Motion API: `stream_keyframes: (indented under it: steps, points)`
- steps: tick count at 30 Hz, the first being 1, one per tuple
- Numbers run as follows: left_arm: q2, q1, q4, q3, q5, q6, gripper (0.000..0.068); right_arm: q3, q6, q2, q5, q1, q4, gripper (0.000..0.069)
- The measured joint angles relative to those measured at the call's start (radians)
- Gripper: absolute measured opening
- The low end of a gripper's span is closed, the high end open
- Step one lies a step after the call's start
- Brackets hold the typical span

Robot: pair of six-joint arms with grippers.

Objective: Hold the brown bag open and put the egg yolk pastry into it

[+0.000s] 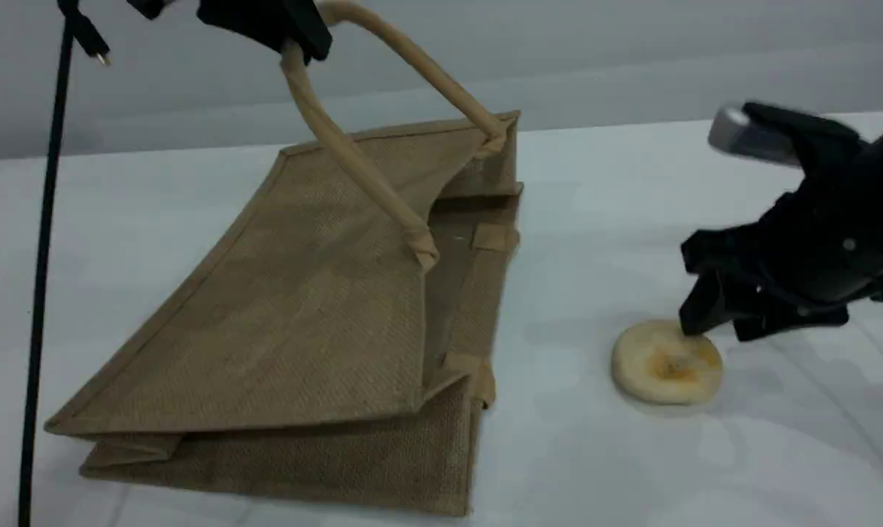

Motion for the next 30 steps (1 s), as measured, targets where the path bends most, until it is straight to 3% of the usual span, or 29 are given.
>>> stream_keyframes:
  steps: [30]
  points:
    - [-0.099,0.0,-0.003,0.0,0.037,0.007,0.0083,-0.028,-0.14,0.077,0.04,0.0,0.126,0.0334]
